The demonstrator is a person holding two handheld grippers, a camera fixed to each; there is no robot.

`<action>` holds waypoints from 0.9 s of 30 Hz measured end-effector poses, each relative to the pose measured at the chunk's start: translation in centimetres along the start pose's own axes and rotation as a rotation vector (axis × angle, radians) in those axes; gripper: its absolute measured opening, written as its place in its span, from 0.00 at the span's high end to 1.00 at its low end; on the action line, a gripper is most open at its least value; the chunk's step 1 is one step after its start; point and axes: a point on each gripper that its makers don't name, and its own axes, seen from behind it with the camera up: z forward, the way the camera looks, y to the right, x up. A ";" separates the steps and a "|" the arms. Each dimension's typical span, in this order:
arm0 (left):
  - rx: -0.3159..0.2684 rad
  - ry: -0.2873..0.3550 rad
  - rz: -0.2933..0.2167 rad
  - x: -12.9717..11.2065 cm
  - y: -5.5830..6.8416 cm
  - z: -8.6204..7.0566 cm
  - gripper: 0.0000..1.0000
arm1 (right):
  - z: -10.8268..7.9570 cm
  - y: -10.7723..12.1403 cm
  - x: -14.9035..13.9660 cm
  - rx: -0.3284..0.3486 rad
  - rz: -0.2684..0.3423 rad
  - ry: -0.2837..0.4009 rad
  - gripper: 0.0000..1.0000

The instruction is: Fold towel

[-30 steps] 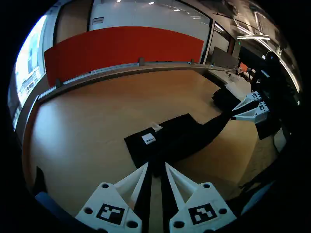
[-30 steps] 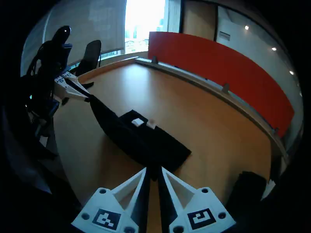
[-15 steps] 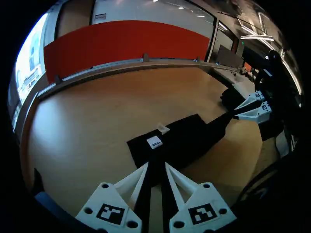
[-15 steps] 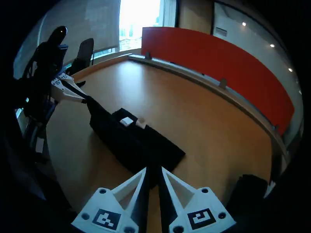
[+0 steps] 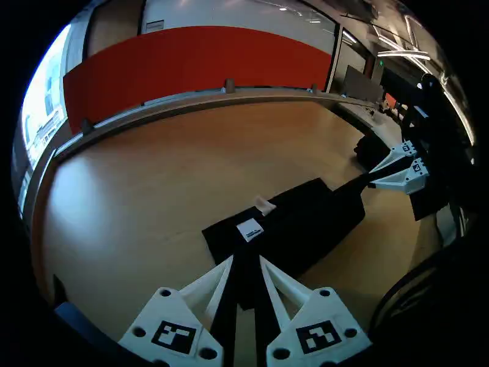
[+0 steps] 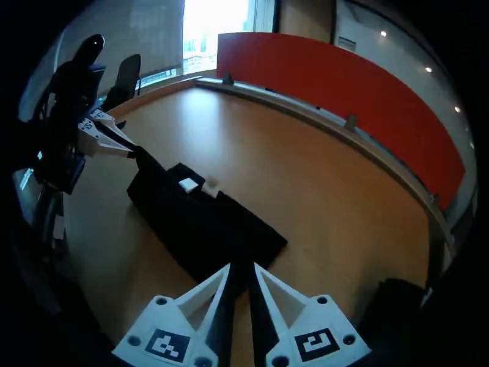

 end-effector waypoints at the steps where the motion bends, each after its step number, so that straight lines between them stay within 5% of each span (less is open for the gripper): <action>1: 0.000 -0.002 -0.001 -0.1 0.0 0.1 0.86 | 0.1 0.0 -0.1 0.001 0.001 -0.002 0.87; 27: 0.017 -0.078 0.047 -3.3 -1.0 5.1 0.85 | 5.2 1.1 -2.2 -0.004 0.047 -0.053 0.87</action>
